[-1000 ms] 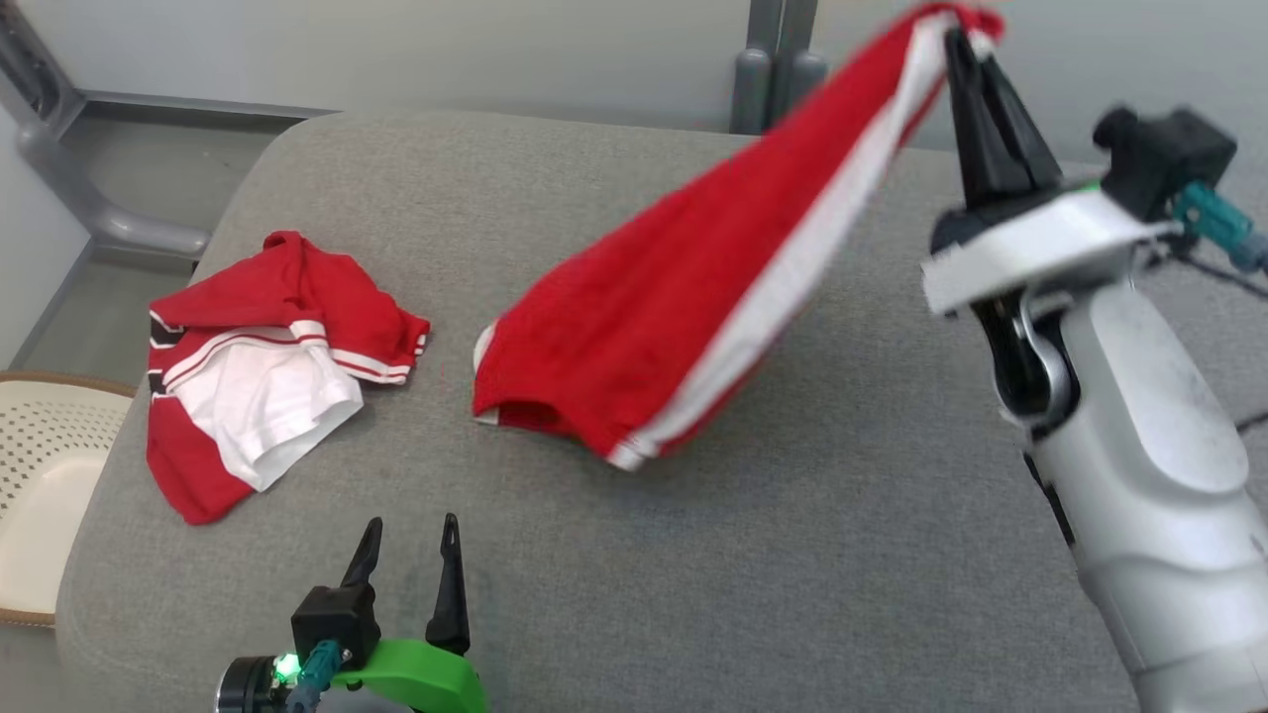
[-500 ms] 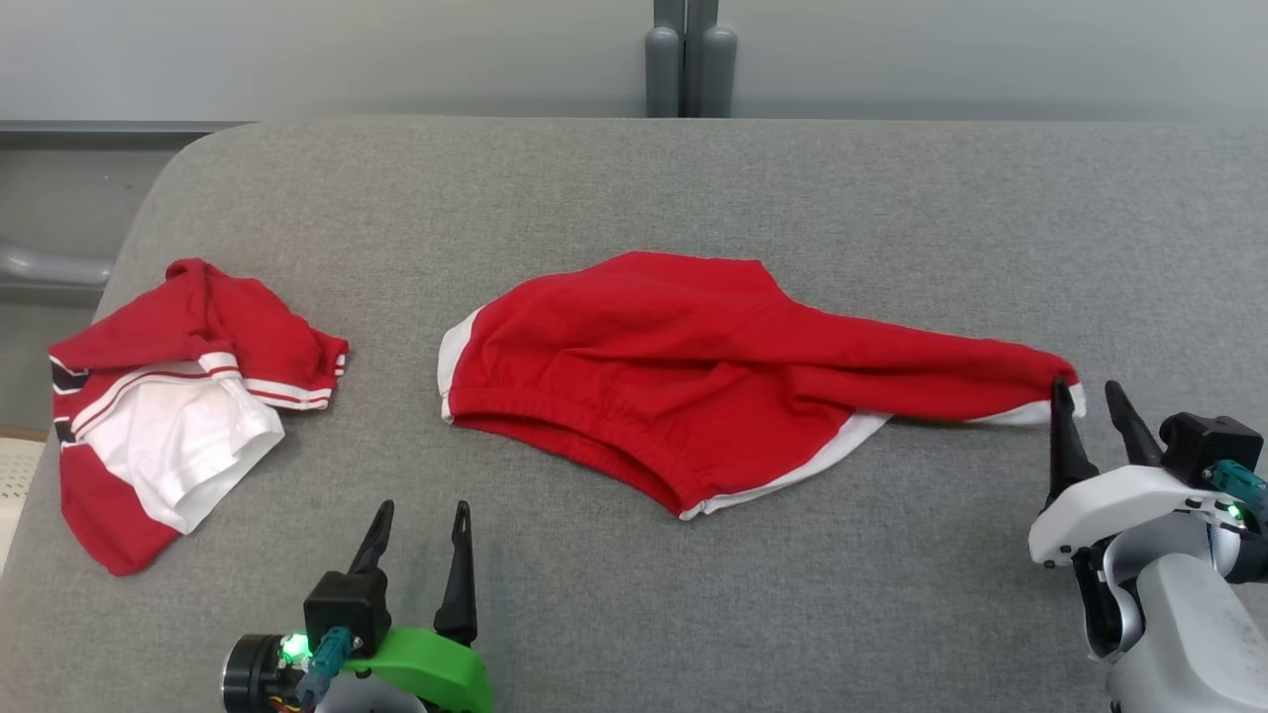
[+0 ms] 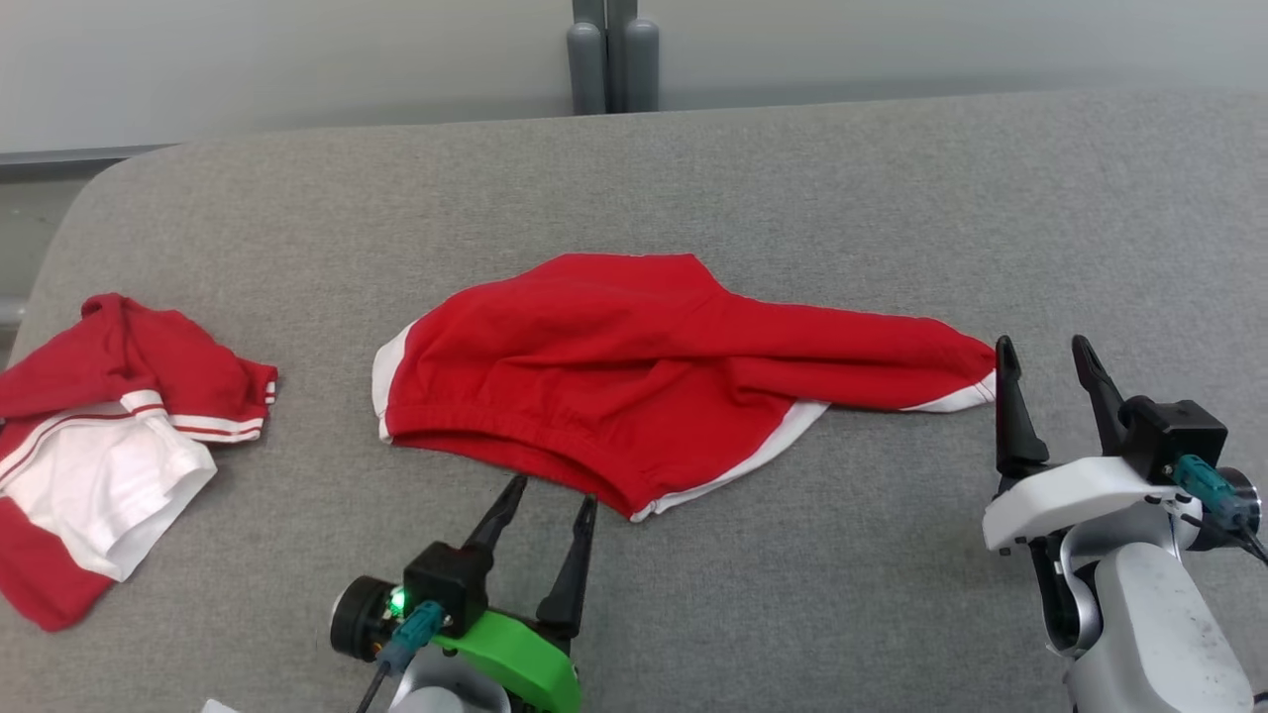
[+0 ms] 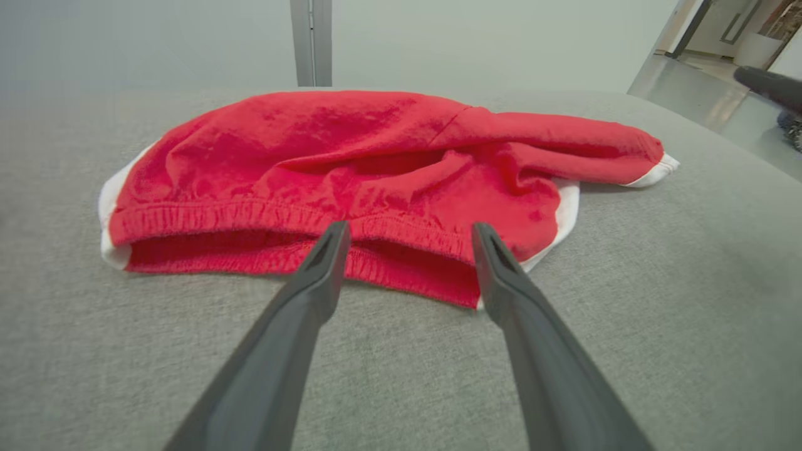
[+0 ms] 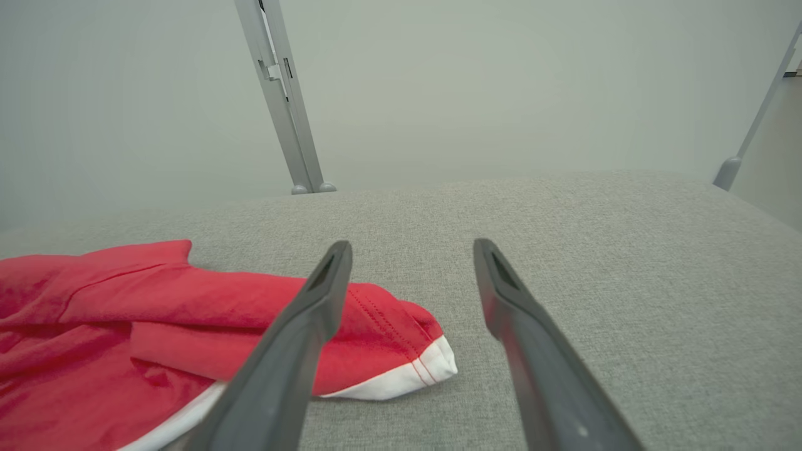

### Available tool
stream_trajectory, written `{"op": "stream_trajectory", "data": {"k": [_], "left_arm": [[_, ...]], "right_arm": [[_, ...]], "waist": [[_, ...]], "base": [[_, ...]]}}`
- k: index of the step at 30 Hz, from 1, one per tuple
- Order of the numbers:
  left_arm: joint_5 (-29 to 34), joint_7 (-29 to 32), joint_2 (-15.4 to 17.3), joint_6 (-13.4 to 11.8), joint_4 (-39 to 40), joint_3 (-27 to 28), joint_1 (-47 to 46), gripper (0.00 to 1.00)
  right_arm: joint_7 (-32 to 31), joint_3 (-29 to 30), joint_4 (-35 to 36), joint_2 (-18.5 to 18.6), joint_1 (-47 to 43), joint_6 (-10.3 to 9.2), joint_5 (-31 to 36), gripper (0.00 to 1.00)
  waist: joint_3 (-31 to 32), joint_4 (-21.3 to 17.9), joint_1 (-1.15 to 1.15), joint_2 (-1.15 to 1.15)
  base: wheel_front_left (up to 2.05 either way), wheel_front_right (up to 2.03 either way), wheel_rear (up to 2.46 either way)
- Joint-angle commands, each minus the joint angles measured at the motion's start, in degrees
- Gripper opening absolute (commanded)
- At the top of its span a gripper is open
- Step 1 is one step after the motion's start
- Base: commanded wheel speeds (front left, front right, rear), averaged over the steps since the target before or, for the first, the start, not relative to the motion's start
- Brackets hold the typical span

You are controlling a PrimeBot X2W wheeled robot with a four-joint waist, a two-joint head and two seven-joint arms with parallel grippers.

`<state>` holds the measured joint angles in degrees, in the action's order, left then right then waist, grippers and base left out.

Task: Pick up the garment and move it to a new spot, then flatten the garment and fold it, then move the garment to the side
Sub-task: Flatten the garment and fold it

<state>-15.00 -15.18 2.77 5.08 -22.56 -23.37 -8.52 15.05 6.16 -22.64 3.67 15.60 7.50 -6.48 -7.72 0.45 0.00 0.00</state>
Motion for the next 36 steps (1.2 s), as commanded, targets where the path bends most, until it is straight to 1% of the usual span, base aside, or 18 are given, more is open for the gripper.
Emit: {"op": "stream_trajectory", "data": {"k": [1,3,5,9,10,15,16,20,21,22,23,29,33,36], "left_arm": [[-0.6,0.0,0.2,0.6,-0.6,-1.2,-1.5,1.00],[-1.8,0.1,0.2,1.2,-1.6,-3.2,-2.6,1.00],[-1.8,0.0,0.2,1.6,-2.9,-5.2,-3.6,1.00],[-3.7,0.0,0.3,2.0,-5.8,-7.6,-4.6,1.00],[-3.9,0.1,0.3,2.0,-6.5,-7.8,-4.9,1.00],[-4.5,0.0,0.3,0.0,-9.4,-7.7,-5.9,1.00],[-4.6,0.0,0.3,-0.1,-9.5,-7.6,-6.1,1.00],[-3.7,0.0,0.3,-0.1,-6.7,-6.2,-5.8,1.00],[-3.3,0.0,0.3,0.1,-5.7,-5.7,-5.6,0.48],[-3.0,0.0,0.3,0.2,-5.0,-5.4,-5.3,0.17],[-3.3,0.1,0.3,0.3,-3.8,-4.8,-4.8,0.00],[-2.2,0.0,0.2,0.7,1.6,-2.0,-3.2,0.00],[-1.9,0.1,0.3,-0.4,6.3,2.0,-1.6,0.00],[-1.0,0.0,0.2,-0.7,7.3,4.8,-1.1,0.00]], "right_arm": [[0.2,-0.3,0.4,-0.1,-0.3,-0.02,-0.4,1.00],[0.2,-0.6,0.6,-0.3,0.1,-0.02,-0.6,1.00],[0.2,-0.8,0.5,-0.4,0.3,-0.02,-0.7,1.00],[0.2,-0.4,0.5,-0.5,0.5,-0.02,-0.7,1.00],[0.2,-0.2,0.7,-0.5,0.5,-0.02,-0.6,1.00],[0.2,0.6,0.9,-0.6,0.4,-0.02,-0.7,1.00],[0.2,0.7,0.9,-0.7,0.4,-0.02,-0.7,1.00],[0.2,1.0,0.7,-0.7,0.2,-0.02,-1.1,1.00],[0.2,1.0,0.6,-0.8,0.2,-0.02,-1.1,1.00],[0.2,0.9,0.5,-0.8,0.2,-0.02,-1.3,1.00],[0.2,0.7,0.4,-0.8,0.1,-0.02,-1.7,1.00],[0.2,1.0,-0.2,-0.7,-0.6,-0.01,-2.5,1.00],[0.2,1.1,-0.6,-0.7,-1.0,-0.01,-3.1,1.00],[0.2,0.6,-0.7,-0.7,-1.0,-0.02,-3.4,1.00]], "waist": [[-1.9,-2.3,0.00,0.00],[-2.8,-3.6,0.00,0.00],[-3.5,-4.9,0.00,0.00],[-4.6,-6.9,0.00,0.00],[-4.8,-7.1,0.00,0.00],[-5.4,-8.2,0.00,0.00],[-5.4,-8.2,0.00,0.00],[-5.5,-7.9,0.00,0.00],[-5.4,-7.7,0.00,0.00],[-5.3,-7.5,0.00,0.00],[-5.2,-7.2,0.00,0.00],[-4.2,-4.9,0.00,0.00],[-3.5,-3.4,0.00,0.00],[-3.1,-2.8,0.00,0.00]], "base": [[0.00,0.00,0.00],[0.00,0.00,0.00],[0.00,0.00,0.00],[0.00,0.00,0.00],[0.00,0.00,0.00],[0.00,0.00,0.00],[0.00,0.00,0.00],[0.00,0.00,0.00],[0.00,0.00,0.00],[0.00,0.00,0.00],[0.00,0.00,0.00],[0.00,0.00,0.00],[0.00,0.00,0.00],[0.00,0.00,0.00]]}}
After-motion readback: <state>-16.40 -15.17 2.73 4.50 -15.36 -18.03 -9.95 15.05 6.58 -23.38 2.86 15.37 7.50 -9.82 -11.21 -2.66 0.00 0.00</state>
